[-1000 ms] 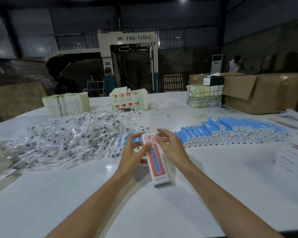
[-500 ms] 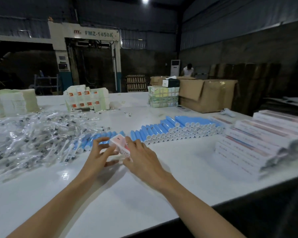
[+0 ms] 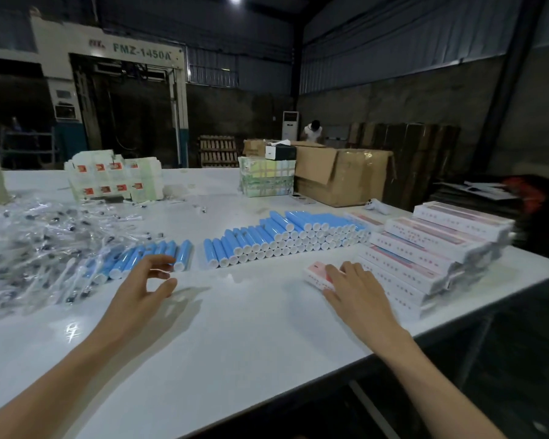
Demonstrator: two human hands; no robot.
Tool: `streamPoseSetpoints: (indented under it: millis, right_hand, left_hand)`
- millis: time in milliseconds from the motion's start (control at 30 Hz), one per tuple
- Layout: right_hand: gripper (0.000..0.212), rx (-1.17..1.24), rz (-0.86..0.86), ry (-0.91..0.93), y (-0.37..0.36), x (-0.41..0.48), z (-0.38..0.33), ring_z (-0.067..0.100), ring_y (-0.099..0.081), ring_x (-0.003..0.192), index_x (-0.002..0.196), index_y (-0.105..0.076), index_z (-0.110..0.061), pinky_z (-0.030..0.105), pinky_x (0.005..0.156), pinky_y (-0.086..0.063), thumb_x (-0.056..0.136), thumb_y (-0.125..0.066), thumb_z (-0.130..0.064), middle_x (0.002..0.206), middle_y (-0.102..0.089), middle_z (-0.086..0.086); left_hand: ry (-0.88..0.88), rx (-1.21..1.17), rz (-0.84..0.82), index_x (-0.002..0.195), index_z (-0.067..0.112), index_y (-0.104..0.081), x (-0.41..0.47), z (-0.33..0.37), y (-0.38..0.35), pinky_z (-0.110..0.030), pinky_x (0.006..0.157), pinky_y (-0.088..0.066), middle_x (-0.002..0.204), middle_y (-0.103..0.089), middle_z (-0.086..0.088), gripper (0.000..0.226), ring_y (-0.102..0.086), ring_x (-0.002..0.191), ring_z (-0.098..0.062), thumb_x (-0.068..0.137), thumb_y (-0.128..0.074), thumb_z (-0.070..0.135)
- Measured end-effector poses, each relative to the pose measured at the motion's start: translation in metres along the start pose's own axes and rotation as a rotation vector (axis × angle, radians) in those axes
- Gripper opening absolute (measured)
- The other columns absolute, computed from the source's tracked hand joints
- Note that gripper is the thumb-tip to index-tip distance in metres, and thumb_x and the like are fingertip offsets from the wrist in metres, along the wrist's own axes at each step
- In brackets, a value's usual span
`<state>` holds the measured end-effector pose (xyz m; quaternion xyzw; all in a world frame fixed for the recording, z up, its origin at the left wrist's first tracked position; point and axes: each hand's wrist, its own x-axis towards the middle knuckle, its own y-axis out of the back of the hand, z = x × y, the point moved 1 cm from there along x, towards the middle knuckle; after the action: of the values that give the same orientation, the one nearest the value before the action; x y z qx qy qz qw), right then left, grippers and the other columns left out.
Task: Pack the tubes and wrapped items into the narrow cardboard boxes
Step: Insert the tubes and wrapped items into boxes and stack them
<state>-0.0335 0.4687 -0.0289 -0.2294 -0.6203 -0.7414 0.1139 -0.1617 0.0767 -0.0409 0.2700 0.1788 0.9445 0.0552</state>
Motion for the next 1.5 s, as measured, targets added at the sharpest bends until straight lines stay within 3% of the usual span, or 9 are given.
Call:
streamPoseSetpoints:
  millis: [200,300,633,733,833,933,1133,1333,1500]
  right_hand:
    - [0.045,-0.217,-0.080,-0.046,-0.003,-0.005,0.038,0.026,-0.048,0.127,0.143,-0.054,-0.022,0.040,0.106,-0.040,0.107,-0.048,-0.047,0.141,-0.052,0.004]
    - [0.036,-0.249,-0.084,-0.050,-0.006,-0.012,0.048,0.027,-0.052,0.122,0.139,-0.056,-0.019,0.040,0.104,-0.042,0.108,-0.046,-0.035,0.134,-0.058,0.003]
    - [0.032,-0.216,-0.014,-0.120,-0.005,-0.009,0.033,0.027,-0.056,0.116,0.132,-0.062,-0.017,0.040,0.097,-0.046,0.105,-0.054,-0.032,0.126,-0.061,0.005]
    - [0.029,-0.094,0.059,-0.012,0.008,0.016,0.001,0.027,-0.059,0.110,0.123,-0.067,-0.014,0.040,0.092,-0.049,0.106,-0.053,-0.032,0.117,-0.065,0.006]
    - [0.023,0.211,0.097,0.099,0.024,0.050,-0.059,0.026,-0.063,0.102,0.111,-0.070,-0.016,0.040,0.084,-0.050,0.106,-0.051,-0.028,0.105,-0.069,0.002]
    - [0.025,0.463,0.013,0.123,0.030,0.083,-0.131,0.028,-0.063,0.084,0.089,-0.063,-0.015,0.039,0.070,-0.050,0.104,-0.046,-0.025,0.085,-0.066,0.001]
    - [0.024,0.843,-0.116,0.084,0.011,0.103,-0.235,0.035,-0.060,0.081,0.083,-0.061,-0.009,0.043,0.068,-0.051,0.101,-0.049,-0.021,0.081,-0.068,0.010]
    - [0.028,0.982,-0.150,0.131,-0.017,0.104,-0.258,0.035,-0.063,0.079,0.084,-0.063,-0.009,0.046,0.073,-0.052,0.105,-0.053,-0.026,0.080,-0.067,0.012]
    - [0.034,0.950,-0.123,0.208,-0.024,0.103,-0.263,0.033,-0.059,0.074,0.074,-0.057,-0.011,0.043,0.067,-0.048,0.105,-0.052,-0.024,0.073,-0.061,0.009]
  left_hand:
    - [-0.025,0.066,-0.015,0.123,0.025,-0.069,-0.004,0.008,0.000,-0.048,0.097,-0.059,0.128,-0.064,0.007,0.028,-0.063,0.117,-0.009,0.103,-0.068,0.006]
    - [-0.016,0.088,-0.015,0.123,0.025,-0.070,-0.005,0.012,0.000,-0.048,0.098,-0.059,0.128,-0.064,0.007,0.029,-0.062,0.117,-0.009,0.103,-0.068,0.005]
    - [-0.033,0.113,-0.043,0.118,0.017,-0.073,-0.012,0.025,0.000,-0.047,0.099,-0.058,0.128,-0.062,-0.001,0.025,-0.062,0.119,-0.020,0.103,-0.064,-0.001]
    - [-0.031,0.116,-0.040,0.116,0.020,-0.073,-0.013,0.029,0.000,-0.043,0.097,-0.058,0.125,-0.065,0.000,0.026,-0.064,0.114,-0.016,0.103,-0.064,-0.001]
    - [-0.029,0.148,-0.040,0.112,0.023,-0.073,-0.013,0.028,0.000,-0.040,0.092,-0.060,0.118,-0.070,0.004,0.027,-0.065,0.105,-0.010,0.102,-0.065,-0.001]
    - [-0.021,0.208,-0.030,0.107,0.031,-0.073,-0.013,0.024,0.005,-0.039,0.086,-0.059,0.104,-0.072,0.007,0.029,-0.066,0.099,-0.010,0.103,-0.065,0.003]
    - [-0.034,0.369,-0.021,0.107,0.029,-0.073,-0.014,0.022,0.013,-0.044,0.083,-0.059,0.095,-0.070,0.012,0.024,-0.067,0.093,-0.012,0.102,-0.064,0.007]
    - [-0.024,0.663,-0.064,0.112,0.032,-0.072,-0.015,0.024,0.036,-0.026,0.076,-0.047,0.098,-0.069,0.018,0.017,-0.062,0.089,-0.002,0.105,-0.061,0.020]
    - [0.099,0.966,0.020,0.121,0.030,-0.068,-0.034,0.023,0.102,-0.036,0.080,-0.054,0.109,-0.072,0.011,0.018,-0.065,0.104,-0.014,0.104,-0.062,0.027]
